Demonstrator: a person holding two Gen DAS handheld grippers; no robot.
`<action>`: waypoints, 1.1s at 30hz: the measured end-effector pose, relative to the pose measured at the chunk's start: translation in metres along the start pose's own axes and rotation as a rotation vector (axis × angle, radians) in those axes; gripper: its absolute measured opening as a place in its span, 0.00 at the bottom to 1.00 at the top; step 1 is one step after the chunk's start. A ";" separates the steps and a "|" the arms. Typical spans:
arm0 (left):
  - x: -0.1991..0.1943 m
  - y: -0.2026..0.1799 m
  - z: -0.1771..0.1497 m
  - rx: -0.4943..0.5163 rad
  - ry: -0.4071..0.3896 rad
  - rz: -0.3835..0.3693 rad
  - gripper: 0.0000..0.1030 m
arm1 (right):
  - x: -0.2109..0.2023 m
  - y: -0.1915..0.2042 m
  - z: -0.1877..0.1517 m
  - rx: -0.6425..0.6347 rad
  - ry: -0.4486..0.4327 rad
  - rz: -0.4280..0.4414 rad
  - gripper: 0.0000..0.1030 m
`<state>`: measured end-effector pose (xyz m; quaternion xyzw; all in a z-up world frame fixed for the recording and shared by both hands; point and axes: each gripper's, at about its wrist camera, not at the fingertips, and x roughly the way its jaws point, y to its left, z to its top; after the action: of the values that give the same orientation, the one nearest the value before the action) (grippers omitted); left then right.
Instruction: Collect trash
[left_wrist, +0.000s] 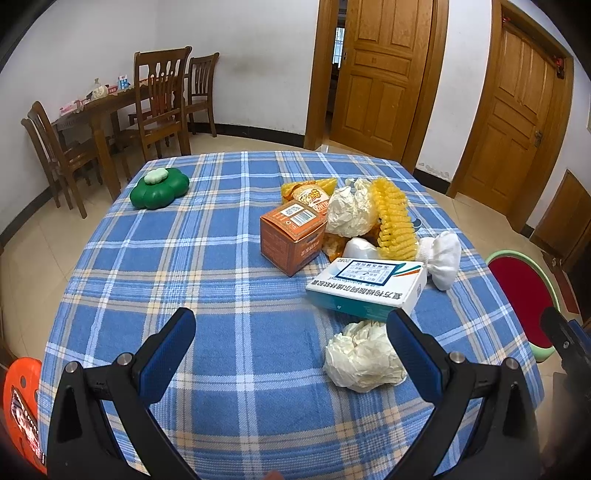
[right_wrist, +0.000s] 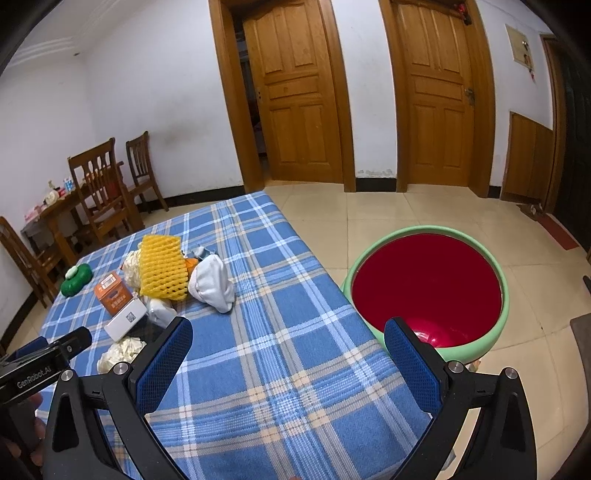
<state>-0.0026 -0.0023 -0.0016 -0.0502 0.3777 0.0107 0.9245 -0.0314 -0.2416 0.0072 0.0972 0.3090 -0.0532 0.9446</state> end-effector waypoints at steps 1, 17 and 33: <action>0.000 0.000 0.000 -0.001 0.000 -0.001 0.99 | 0.000 0.000 0.000 0.001 -0.001 -0.001 1.00; 0.000 -0.001 -0.001 0.000 -0.002 -0.004 0.99 | -0.004 -0.004 0.001 0.017 -0.009 0.001 1.00; -0.006 -0.005 0.003 0.006 -0.008 -0.011 0.98 | -0.007 -0.003 0.003 0.020 -0.017 0.005 1.00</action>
<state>-0.0049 -0.0065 0.0055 -0.0495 0.3736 0.0048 0.9263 -0.0361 -0.2454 0.0137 0.1070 0.3001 -0.0549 0.9463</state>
